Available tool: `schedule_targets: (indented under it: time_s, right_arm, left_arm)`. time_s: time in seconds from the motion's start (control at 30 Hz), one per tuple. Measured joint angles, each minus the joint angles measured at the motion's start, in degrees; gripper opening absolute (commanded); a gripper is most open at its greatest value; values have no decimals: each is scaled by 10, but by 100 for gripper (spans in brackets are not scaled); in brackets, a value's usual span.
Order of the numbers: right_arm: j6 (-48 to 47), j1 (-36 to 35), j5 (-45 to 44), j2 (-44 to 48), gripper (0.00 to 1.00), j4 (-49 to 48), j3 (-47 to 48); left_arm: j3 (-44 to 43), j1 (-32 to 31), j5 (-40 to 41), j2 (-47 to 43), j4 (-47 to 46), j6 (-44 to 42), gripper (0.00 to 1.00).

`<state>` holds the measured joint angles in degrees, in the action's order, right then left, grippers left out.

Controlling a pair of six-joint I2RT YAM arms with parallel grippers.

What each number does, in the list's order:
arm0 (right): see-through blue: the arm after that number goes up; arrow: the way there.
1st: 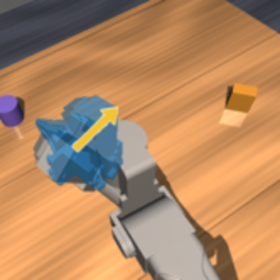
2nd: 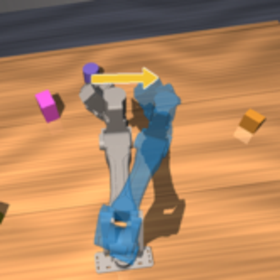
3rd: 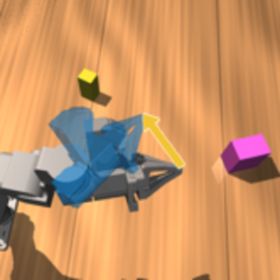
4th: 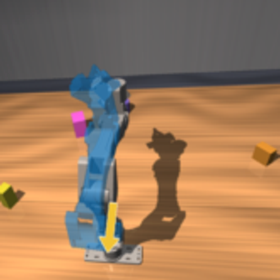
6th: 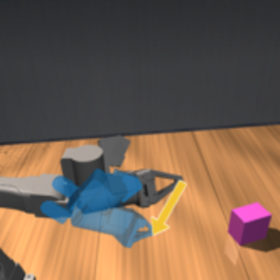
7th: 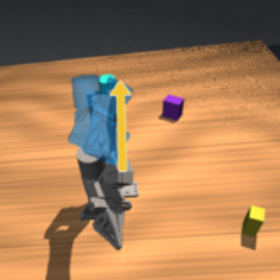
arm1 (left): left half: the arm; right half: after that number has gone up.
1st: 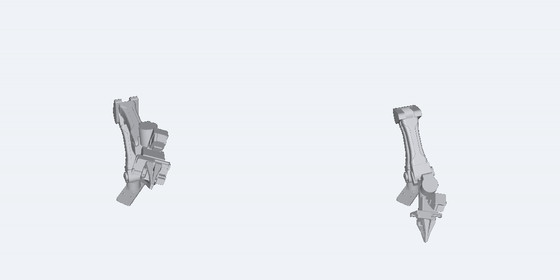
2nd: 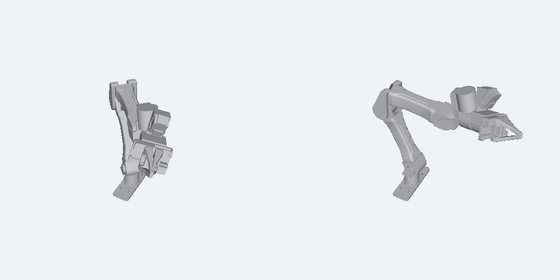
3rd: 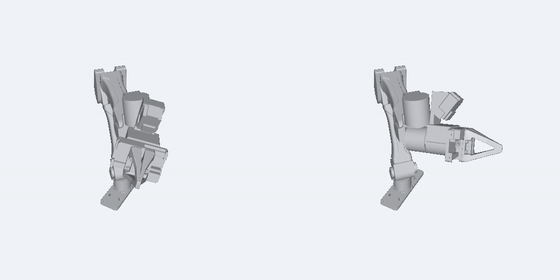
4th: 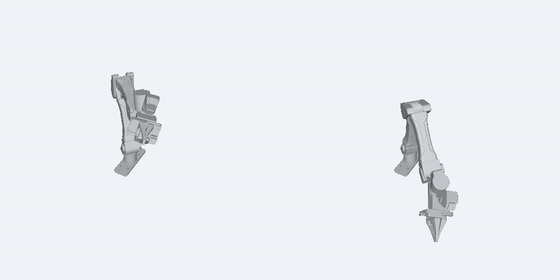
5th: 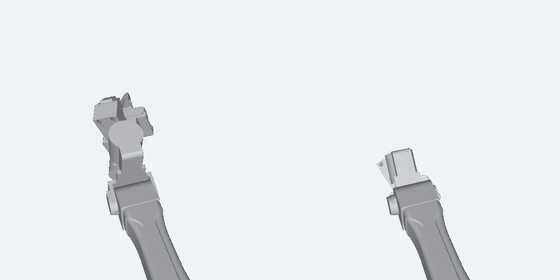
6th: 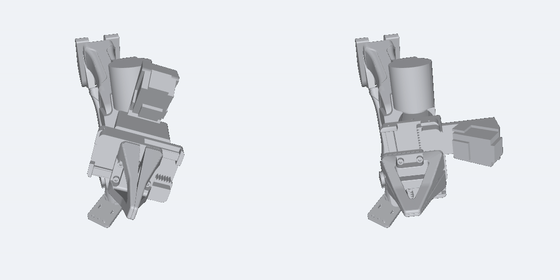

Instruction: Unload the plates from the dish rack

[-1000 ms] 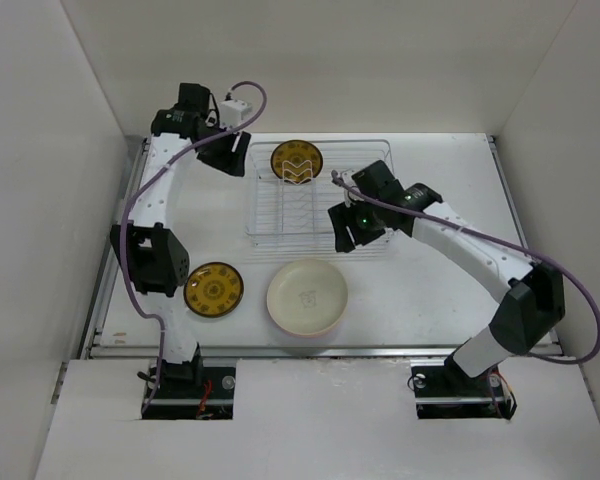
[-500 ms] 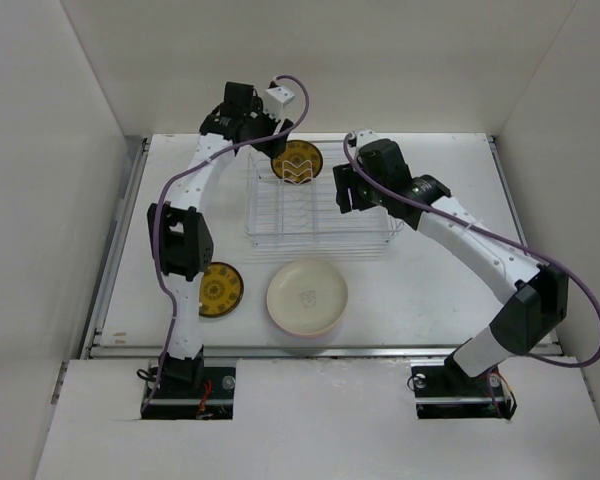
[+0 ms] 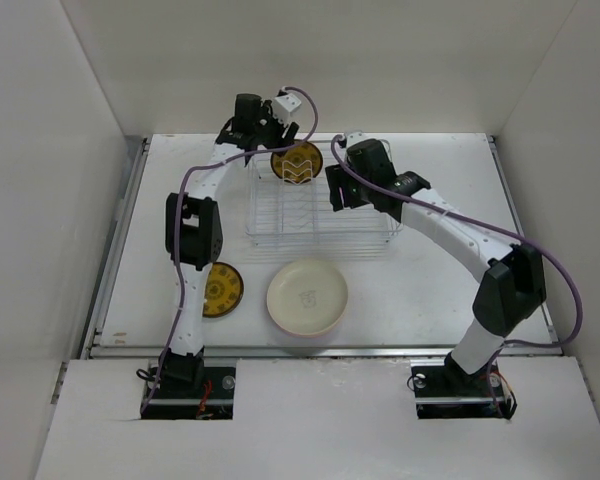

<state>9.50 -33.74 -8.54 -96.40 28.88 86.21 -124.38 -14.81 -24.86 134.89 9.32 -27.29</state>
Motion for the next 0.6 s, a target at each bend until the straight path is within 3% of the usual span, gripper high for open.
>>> schedule_targets:
  time_s: [0.1,0.17,0.2,0.23,0.3,0.37,0.47,0.5,0.6]
  right_arm:
    - [0,0,5,-5,70,-1,0]
    - [0,0,9,-9,70,-1,0]
    - [0,1,10,-11,70,-1,0]
    - [0,3,13,-12,70,0,0]
    - [0,4,14,-15,70,0,0]
    - [0,5,15,-16,70,1,0]
    - [0,7,15,-16,70,0,0]
    - [0,7,15,-16,70,1,0]
    - [0,7,15,-16,70,0,0]
  left_arm:
    - [0,0,-13,7,-14,-3,37]
    - [0,-2,-21,12,-15,-4,35]
    - [0,-4,-22,14,-17,-5,36]
    - [0,-5,-23,18,-21,-7,47]
    - [0,-5,-27,24,-23,-13,57]
    - [0,-4,-32,29,-20,-18,57]
    - [0,-3,-38,31,-13,-35,34]
    - [0,-2,-40,31,-13,-40,20]
    - [-6,5,-73,27,-2,-46,1]
